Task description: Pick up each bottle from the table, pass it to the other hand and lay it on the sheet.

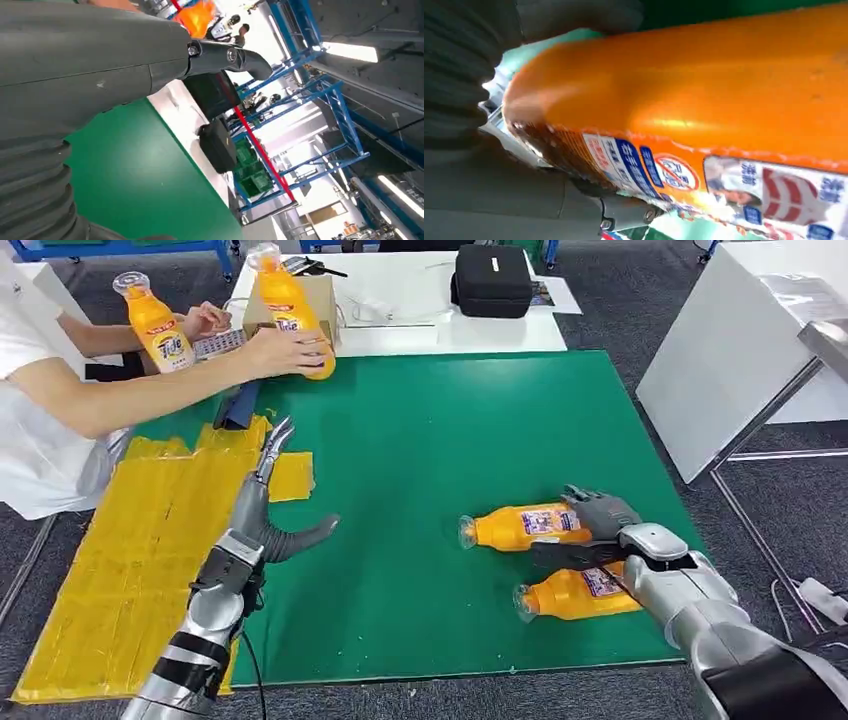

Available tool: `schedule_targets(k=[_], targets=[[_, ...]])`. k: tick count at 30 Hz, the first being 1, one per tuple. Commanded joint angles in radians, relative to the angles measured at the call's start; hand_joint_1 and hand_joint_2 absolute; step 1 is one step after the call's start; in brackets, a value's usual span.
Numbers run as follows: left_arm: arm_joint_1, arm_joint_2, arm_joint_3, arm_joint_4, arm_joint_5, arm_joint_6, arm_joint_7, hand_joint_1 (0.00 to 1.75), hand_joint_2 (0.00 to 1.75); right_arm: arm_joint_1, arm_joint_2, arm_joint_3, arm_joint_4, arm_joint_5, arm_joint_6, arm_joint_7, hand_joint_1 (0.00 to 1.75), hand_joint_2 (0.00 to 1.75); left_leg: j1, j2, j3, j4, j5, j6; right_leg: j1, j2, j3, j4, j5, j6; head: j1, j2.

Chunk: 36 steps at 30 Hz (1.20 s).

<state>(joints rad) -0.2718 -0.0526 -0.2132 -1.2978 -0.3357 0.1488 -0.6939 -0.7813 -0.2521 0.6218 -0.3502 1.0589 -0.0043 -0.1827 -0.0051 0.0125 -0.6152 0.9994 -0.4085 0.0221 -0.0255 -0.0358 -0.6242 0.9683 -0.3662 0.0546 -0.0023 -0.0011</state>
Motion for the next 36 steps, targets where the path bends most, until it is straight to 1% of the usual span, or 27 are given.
schedule_targets(k=[1,5,7,9,10,12,13,14,15,17,19,20,21,22,23,24,25,27,28,29,30,31,32,33,34,35,36], targets=[[-0.055,0.0,-0.014,0.103,0.006,-0.002,-0.004,0.0,1.75,0.033,0.012,0.046,0.094,0.012,0.051,0.004,1.75,1.75,0.002,-0.004,0.003,-0.001,0.0,-0.001,0.002,-0.001,0.004,-0.002,-0.001,-0.002,0.0,0.0],[-0.047,0.003,-0.013,0.088,0.005,-0.001,-0.004,0.0,1.75,0.031,0.022,0.04,0.079,0.018,-0.018,0.007,1.75,1.75,0.002,-0.004,0.004,-0.001,0.0,-0.002,0.002,-0.001,0.006,-0.002,-0.001,-0.003,0.0,0.0],[-0.034,0.006,-0.01,0.065,0.005,-0.001,-0.004,0.0,1.75,0.028,0.033,0.038,0.067,0.033,-0.1,0.021,1.75,1.75,0.003,-0.003,0.005,-0.001,-0.001,-0.002,0.002,0.0,0.006,-0.002,-0.001,-0.003,0.0,0.0],[-0.026,0.006,-0.008,0.052,0.002,0.0,0.0,0.0,1.75,0.026,0.04,0.042,0.061,0.05,-0.141,0.043,1.75,1.75,0.003,-0.002,0.005,-0.001,-0.001,-0.002,0.003,0.001,0.007,-0.002,-0.001,-0.003,0.0,0.0],[-0.019,0.005,-0.008,0.04,-0.005,-0.001,0.007,0.0,1.75,0.022,0.05,0.036,0.06,0.068,-0.203,0.09,1.75,1.75,0.002,0.0,0.004,-0.001,-0.001,-0.001,0.002,0.002,0.005,-0.001,0.0,-0.002,0.0,0.0],[-0.002,-0.001,-0.004,0.019,-0.019,0.003,0.029,0.0,1.75,0.02,0.075,-0.009,0.042,0.109,-0.408,0.247,1.75,1.75,0.002,0.001,0.003,0.0,-0.001,-0.001,0.002,0.004,0.004,-0.001,0.0,-0.002,0.0,0.0],[0.002,-0.003,-0.001,0.014,-0.02,0.003,0.033,0.0,1.75,0.024,0.083,-0.032,0.033,0.108,-0.466,0.269,1.75,1.75,0.002,0.002,0.003,0.0,-0.001,-0.001,0.001,0.004,0.003,-0.001,0.0,-0.002,0.0,0.0],[0.008,-0.006,0.003,0.007,-0.02,0.001,0.041,0.0,1.75,0.037,0.095,-0.083,0.012,0.094,-0.566,0.29,1.75,1.75,0.002,0.003,0.003,0.0,-0.001,-0.002,0.002,0.006,0.004,-0.001,0.0,-0.003,0.0,0.0],[0.012,-0.006,0.004,0.003,-0.018,-0.002,0.044,0.0,1.75,0.045,0.098,-0.104,-0.001,0.091,-0.61,0.299,1.75,1.75,0.002,0.002,0.003,-0.001,-0.001,-0.002,0.002,0.005,0.004,-0.001,0.0,-0.003,0.0,0.0],[0.012,-0.006,0.004,0.003,-0.018,-0.002,0.044,0.0,1.75,0.045,0.098,-0.104,-0.001,0.091,-0.61,0.299,1.75,1.75,0.001,0.001,0.0,-0.001,0.0,-0.001,0.0,0.002,0.001,0.0,0.0,-0.002,0.0,0.0],[0.021,-0.005,0.006,-0.005,-0.015,-0.009,0.049,0.0,1.75,0.067,0.092,-0.129,-0.042,0.12,-0.694,0.338,1.75,1.75,0.001,0.001,0.0,0.0,-0.001,-0.001,0.001,0.003,0.001,0.001,0.0,-0.002,0.0,0.0],[0.033,-0.008,0.008,-0.016,-0.018,-0.02,0.054,0.0,1.75,0.139,0.081,-0.24,-0.232,0.205,-0.694,0.429,1.75,1.75,0.001,0.001,-0.001,0.0,0.0,-0.001,0.001,0.002,0.0,0.0,0.0,-0.001,0.0,0.0],[0.042,-0.009,0.008,-0.022,-0.018,-0.035,0.064,0.0,1.75,0.197,0.108,-0.368,-0.35,0.276,-0.694,0.407,1.75,1.75,0.002,0.002,0.001,0.0,-0.001,-0.002,0.002,0.004,0.002,0.0,-0.001,-0.003,0.0,0.0],[0.047,-0.011,0.011,-0.025,-0.014,-0.049,0.069,0.0,1.75,0.25,0.152,-0.5,-0.461,0.3,-0.694,0.336,1.75,1.75,0.001,0.001,0.0,-0.001,-0.001,-0.001,0.001,0.003,0.001,0.0,0.0,-0.002,0.0,0.0],[0.052,-0.014,0.014,-0.025,-0.004,-0.066,0.072,0.0,1.75,0.283,0.195,-0.601,-0.542,0.316,-0.694,0.275,1.75,1.75,0.001,0.003,-0.001,-0.001,0.0,-0.001,0.001,0.004,0.0,0.0,0.001,-0.001,0.0,0.0],[0.059,-0.016,0.021,-0.029,0.017,-0.094,0.074,0.0,1.75,0.328,0.265,-0.724,-0.656,0.318,-0.694,0.163,1.75,1.75,0.002,0.004,0.001,-0.001,-0.002,-0.002,0.002,0.007,0.002,0.0,-0.001,-0.003,0.0,0.0],[0.064,-0.017,0.023,-0.031,0.029,-0.106,0.073,0.0,1.75,0.344,0.294,-0.761,-0.703,0.294,-0.694,0.114,1.75,1.75,0.002,0.004,-0.002,-0.001,-0.001,-0.002,0.001,0.006,-0.001,0.001,0.0,-0.002,0.0,0.0],[0.087,-0.018,0.035,-0.047,0.078,-0.162,0.08,0.0,1.75,0.407,0.423,-0.904,-0.856,0.192,-0.694,-0.114,1.75,1.75,0.003,0.007,-0.001,0.0,-0.004,-0.003,0.002,0.011,-0.001,0.002,-0.001,-0.004,0.0,0.0],[0.094,-0.017,0.036,-0.05,0.093,-0.185,0.084,0.0,1.75,0.416,0.449,-0.927,-0.866,0.163,-0.694,-0.166,1.75,1.75,0.002,0.005,-0.004,-0.001,-0.002,-0.002,0.002,0.008,-0.004,0.002,0.0,-0.003,0.0,0.0],[0.108,-0.018,0.04,-0.056,0.118,-0.219,0.091,0.0,1.75,0.438,0.494,-0.952,-0.889,0.083,-0.694,-0.258,1.75,1.75,0.002,0.004,-0.005,0.0,-0.002,-0.003,0.002,0.007,-0.005,0.003,-0.001,-0.003,-0.001,0.0],[0.122,-0.016,0.04,-0.063,0.135,-0.247,0.092,0.0,1.75,0.469,0.515,-0.943,-0.92,0.029,-0.694,-0.302,1.75,1.75,0.003,0.003,-0.003,0.0,-0.003,-0.003,0.003,0.007,-0.003,0.002,-0.002,-0.004,-0.001,0.0],[0.122,-0.016,0.04,-0.063,0.135,-0.247,0.092,0.0,1.75,0.469,0.515,-0.943,-0.92,0.029,-0.694,-0.302,1.75,1.75,0.002,-0.001,-0.007,-0.001,-0.001,-0.002,0.002,0.002,-0.005,0.001,-0.001,-0.002,0.0,0.0],[0.122,-0.016,0.04,-0.063,0.135,-0.247,0.092,0.0,1.75,0.469,0.515,-0.943,-0.92,0.029,-0.694,-0.302,1.75,1.75,0.003,-0.005,-0.007,-0.001,-0.001,-0.002,0.003,-0.001,-0.005,0.001,-0.003,-0.003,-0.001,0.0],[0.122,-0.016,0.04,-0.063,0.135,-0.247,0.092,0.0,1.75,0.469,0.515,-0.943,-0.92,0.029,-0.694,-0.302,1.75,1.75,0.005,-0.005,-0.005,0.0,-0.002,-0.002,0.004,-0.001,-0.003,0.002,-0.005,-0.004,0.0,0.0],[0.134,-0.016,0.039,-0.072,0.151,-0.274,0.095,0.0,1.75,0.495,0.52,-0.909,-0.935,-0.048,-0.694,-0.331,1.75,1.75,0.004,-0.006,-0.006,0.0,-0.002,-0.002,0.003,-0.003,-0.004,0.002,-0.005,-0.004,0.0,0.0],[0.141,-0.015,0.039,-0.083,0.176,-0.311,0.102,0.0,1.75,0.523,0.495,-0.835,-0.946,-0.136,-0.694,-0.332,1.75,1.75,0.004,-0.006,-0.008,-0.001,-0.001,-0.002,0.003,-0.004,-0.005,0.001,-0.004,-0.004,0.0,0.0],[0.145,-0.015,0.036,-0.086,0.215,-0.359,0.111,0.0,1.75,0.546,0.477,-0.76,-0.966,-0.241,-0.69,-0.329,1.75,1.75,0.004,-0.005,-0.006,0.0,-0.002,-0.002,0.003,-0.002,-0.003,0.001,-0.005,-0.005,0.0,0.0]])
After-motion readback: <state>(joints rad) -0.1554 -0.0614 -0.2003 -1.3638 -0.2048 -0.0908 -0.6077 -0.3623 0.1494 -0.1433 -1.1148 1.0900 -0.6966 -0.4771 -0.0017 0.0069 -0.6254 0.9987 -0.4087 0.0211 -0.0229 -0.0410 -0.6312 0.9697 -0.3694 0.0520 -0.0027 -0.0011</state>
